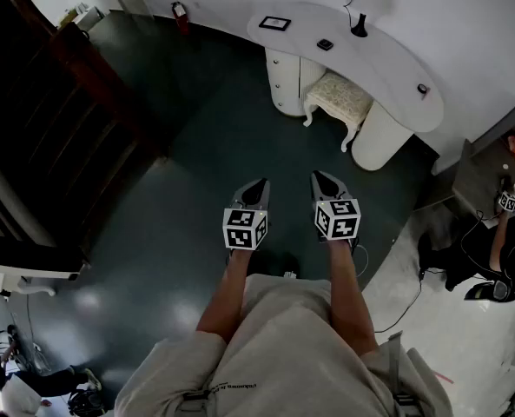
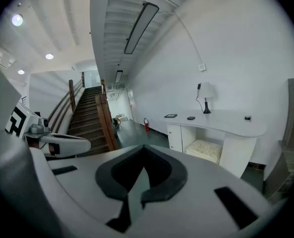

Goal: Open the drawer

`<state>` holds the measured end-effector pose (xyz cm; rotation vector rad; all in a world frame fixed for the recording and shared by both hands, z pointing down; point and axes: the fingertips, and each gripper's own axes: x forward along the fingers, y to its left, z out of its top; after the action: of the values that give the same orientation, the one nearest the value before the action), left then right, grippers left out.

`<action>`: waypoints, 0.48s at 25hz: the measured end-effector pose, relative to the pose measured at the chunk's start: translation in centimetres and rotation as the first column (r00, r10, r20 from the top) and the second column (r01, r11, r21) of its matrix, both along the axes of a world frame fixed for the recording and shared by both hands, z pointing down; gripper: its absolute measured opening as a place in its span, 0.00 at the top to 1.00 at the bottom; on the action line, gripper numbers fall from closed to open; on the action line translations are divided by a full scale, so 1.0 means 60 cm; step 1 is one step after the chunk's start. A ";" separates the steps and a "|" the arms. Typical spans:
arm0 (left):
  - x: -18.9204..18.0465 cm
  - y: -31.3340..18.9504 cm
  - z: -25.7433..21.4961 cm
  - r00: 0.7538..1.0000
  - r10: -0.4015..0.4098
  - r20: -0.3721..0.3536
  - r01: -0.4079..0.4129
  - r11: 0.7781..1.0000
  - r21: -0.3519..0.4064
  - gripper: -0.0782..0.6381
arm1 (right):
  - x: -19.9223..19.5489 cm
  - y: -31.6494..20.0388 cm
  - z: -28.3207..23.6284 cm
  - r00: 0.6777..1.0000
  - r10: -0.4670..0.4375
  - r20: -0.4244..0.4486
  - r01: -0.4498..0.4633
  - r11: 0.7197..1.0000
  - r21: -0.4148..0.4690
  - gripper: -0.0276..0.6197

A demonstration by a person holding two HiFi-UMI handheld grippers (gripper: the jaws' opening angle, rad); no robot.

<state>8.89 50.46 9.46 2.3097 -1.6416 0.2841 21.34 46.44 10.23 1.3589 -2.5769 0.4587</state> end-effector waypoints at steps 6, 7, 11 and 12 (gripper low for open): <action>0.028 0.002 -0.016 0.999 0.032 0.010 -0.032 0.999 -0.006 0.88 | 0.010 0.004 -0.009 0.999 -0.036 0.024 0.036 0.999 0.002 0.93; 0.031 0.003 -0.016 0.998 0.046 0.045 -0.046 0.999 -0.014 0.88 | 0.009 0.002 -0.012 0.998 -0.049 0.034 0.049 0.999 0.003 0.93; 0.012 0.010 -0.001 0.983 0.076 0.168 -0.065 0.995 -0.075 0.88 | -0.001 -0.008 -0.012 0.995 -0.091 0.031 0.091 0.996 0.018 0.93; 0.003 0.008 0.000 0.979 0.079 0.187 -0.065 0.995 -0.080 0.88 | -0.002 -0.013 -0.012 0.995 -0.092 0.029 0.091 0.996 0.019 0.93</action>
<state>9.08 50.94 9.45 2.3522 -1.6040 0.5878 21.23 45.63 9.51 1.2421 -2.6601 0.4454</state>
